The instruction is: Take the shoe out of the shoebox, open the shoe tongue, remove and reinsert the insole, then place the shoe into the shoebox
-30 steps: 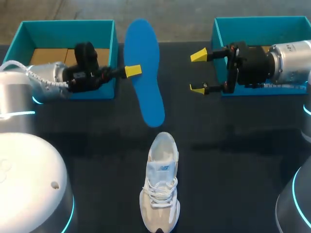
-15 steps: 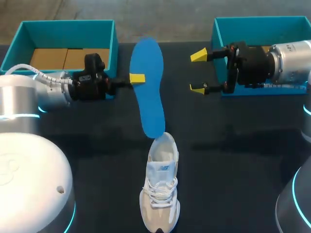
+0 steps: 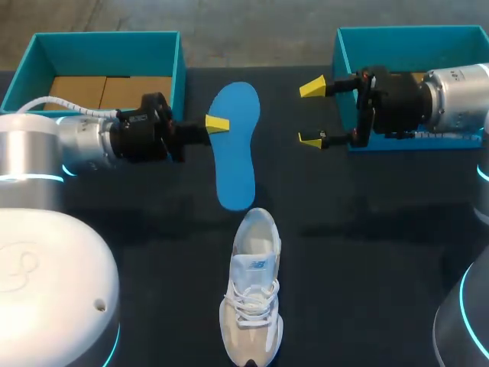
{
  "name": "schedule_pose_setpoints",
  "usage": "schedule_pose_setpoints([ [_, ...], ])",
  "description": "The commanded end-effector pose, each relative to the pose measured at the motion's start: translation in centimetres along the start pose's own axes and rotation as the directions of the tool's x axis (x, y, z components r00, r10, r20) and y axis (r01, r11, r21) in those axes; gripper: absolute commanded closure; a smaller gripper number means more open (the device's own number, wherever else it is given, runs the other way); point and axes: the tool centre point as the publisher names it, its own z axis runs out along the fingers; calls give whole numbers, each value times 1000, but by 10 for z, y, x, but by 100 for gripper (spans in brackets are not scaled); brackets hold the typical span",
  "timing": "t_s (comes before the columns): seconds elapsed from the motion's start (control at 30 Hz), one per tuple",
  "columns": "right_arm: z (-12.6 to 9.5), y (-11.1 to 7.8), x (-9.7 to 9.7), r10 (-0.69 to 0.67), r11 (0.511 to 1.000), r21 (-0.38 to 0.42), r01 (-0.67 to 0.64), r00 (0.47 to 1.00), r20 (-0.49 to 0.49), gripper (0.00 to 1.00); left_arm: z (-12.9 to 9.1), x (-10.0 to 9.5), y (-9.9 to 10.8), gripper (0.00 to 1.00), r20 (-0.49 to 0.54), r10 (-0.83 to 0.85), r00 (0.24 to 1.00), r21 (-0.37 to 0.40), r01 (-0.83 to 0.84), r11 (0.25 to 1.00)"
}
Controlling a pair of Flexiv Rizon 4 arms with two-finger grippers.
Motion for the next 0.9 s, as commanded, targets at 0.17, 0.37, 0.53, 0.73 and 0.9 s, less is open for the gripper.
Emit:
schedule_pose_setpoints([
  [0.17,1,-1,0,0,1000,-3,0,1000,2,0,3,-9,-6,100,8,-16,1000,8,16,1000],
  [0.37,1,-1,0,0,1000,-3,0,1000,2,0,4,-16,-10,100,19,-93,995,25,93,995],
  [0.53,1,-1,0,0,1000,-3,0,1000,2,0,4,-18,-11,100,27,-107,994,29,106,994],
  [0.73,-3,2,14,-12,1000,3,12,992,128,0,4,-18,-11,100,27,-107,994,29,106,994],
  [0.9,-3,5,41,-2,1000,28,-9,932,362,0,4,-18,-11,100,27,-107,994,29,106,994],
])
